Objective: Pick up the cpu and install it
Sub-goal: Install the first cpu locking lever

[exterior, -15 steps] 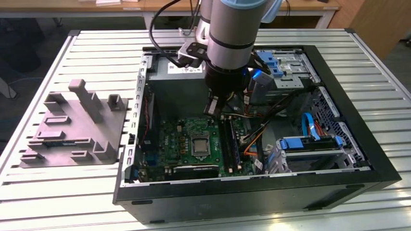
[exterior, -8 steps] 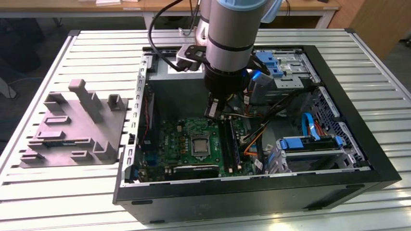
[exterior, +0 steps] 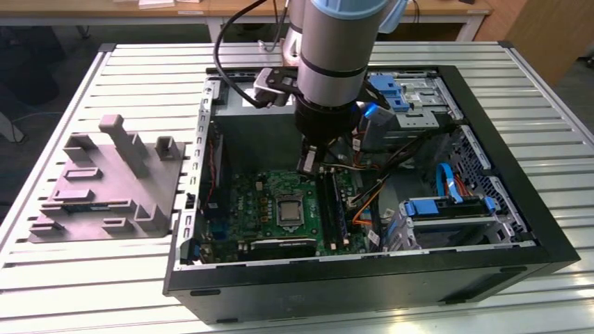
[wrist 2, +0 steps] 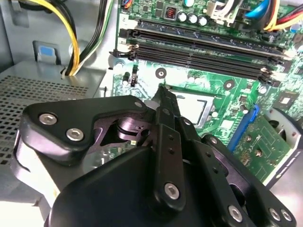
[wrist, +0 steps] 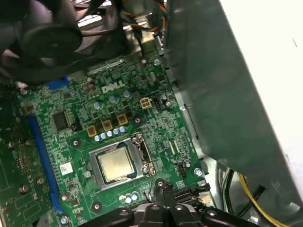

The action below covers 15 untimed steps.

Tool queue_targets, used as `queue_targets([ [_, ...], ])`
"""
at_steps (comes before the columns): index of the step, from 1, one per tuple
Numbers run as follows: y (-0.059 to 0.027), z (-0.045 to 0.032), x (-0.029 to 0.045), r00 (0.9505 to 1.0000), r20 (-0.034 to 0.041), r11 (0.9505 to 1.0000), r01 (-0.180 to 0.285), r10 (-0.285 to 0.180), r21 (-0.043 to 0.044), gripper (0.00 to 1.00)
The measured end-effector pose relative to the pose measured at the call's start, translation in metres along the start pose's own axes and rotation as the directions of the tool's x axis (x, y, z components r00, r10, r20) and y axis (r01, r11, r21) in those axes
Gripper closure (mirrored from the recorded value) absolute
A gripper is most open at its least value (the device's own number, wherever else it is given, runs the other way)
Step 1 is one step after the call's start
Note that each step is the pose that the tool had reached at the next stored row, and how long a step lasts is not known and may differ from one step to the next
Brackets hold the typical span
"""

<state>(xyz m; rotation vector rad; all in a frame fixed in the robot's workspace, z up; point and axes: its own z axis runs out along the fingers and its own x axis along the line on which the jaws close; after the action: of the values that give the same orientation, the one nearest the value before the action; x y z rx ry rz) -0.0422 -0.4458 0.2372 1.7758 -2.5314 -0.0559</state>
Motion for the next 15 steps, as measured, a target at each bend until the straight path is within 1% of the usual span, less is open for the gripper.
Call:
queue_targets([
  [3, 0.0002, 0.0002, 0.0012, 0.9996, -0.0015, 0.9996, 0.028, -0.028, 0.0006, 0.89],
  [7, 0.0005, 0.0004, 0.0071, 0.9992, -0.0022, 0.9992, 0.039, -0.039, 0.0014, 0.89],
  [11, -0.0003, 0.0007, 0.0132, 0.9988, -0.0018, 0.9988, 0.049, -0.049, 0.0039, 0.89],
  [13, -0.0010, 0.0008, 0.0153, 0.9985, -0.0020, 0.9985, 0.054, -0.054, 0.0044, 0.89],
  [15, -0.0011, 0.0010, 0.0157, 0.9974, -0.0028, 0.9974, 0.071, -0.071, 0.0048, 0.89],
])
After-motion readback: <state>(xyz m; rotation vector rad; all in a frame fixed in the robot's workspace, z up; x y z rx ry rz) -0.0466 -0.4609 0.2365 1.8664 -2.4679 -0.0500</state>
